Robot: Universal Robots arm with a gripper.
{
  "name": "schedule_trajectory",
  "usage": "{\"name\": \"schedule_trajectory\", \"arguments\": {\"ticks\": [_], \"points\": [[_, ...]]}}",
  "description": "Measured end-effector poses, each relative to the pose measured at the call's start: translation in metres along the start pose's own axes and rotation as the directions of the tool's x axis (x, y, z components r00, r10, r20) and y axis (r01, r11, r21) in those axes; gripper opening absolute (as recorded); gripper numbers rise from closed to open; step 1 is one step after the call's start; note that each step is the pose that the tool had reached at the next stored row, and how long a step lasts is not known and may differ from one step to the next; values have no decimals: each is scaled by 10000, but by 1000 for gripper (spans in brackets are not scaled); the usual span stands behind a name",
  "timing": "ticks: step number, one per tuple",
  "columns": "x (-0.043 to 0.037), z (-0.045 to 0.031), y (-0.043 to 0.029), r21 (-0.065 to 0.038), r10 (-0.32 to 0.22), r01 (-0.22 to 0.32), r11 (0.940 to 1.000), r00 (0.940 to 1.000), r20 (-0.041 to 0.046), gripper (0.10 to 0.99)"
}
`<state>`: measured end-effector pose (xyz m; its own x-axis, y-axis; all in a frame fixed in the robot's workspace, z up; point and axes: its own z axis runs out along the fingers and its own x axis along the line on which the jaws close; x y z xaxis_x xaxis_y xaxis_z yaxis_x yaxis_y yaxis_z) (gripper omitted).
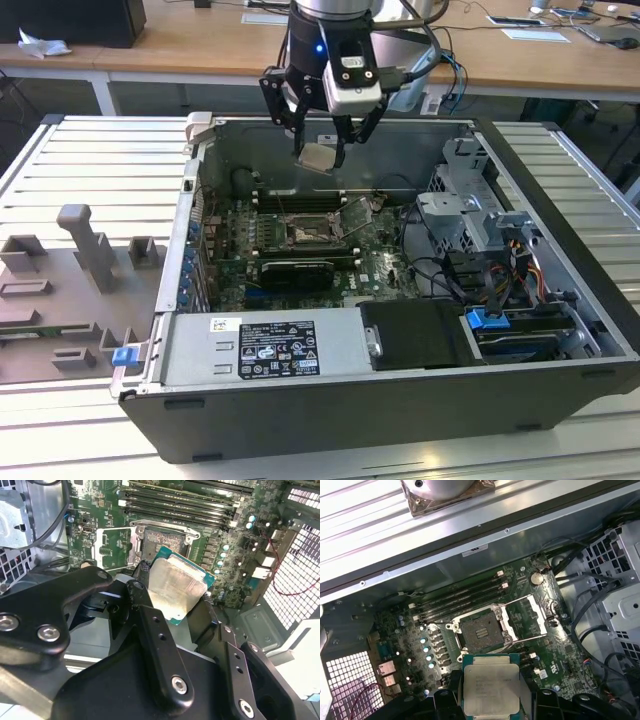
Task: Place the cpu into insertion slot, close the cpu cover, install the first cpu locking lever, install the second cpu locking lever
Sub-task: 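Place the cpu into insertion slot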
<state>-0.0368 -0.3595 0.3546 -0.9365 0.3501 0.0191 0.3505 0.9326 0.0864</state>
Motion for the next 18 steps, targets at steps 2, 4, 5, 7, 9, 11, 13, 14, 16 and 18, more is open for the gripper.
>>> {"name": "schedule_trajectory", "arguments": {"ticks": [2, 4, 5, 7, 9, 11, 13, 14, 16, 18], "points": [[0, 5, 0, -2, 59, -59, 10000, 10000, 5, 541], [0, 8, -1, -2, 107, -107, 9999, 9999, 9, 541], [0, 9, -1, -3, 121, -121, 9999, 9999, 10, 541], [0, 11, -1, -3, 171, -171, 9999, 9999, 15, 541], [0, 14, -1, -4, 217, -217, 9998, 9998, 19, 541], [0, 15, -1, -6, 248, -248, 9997, 9997, 21, 541], [0, 17, -2, -6, 293, -293, 9996, 9996, 25, 541], [0, 18, -2, -7, 307, -307, 9995, 9995, 26, 541], [0, 21, -2, -8, 376, -376, 9993, 9993, 32, 541], [0, 23, -2, -9, 422, -422, 9991, 9991, 36, 541]]}}
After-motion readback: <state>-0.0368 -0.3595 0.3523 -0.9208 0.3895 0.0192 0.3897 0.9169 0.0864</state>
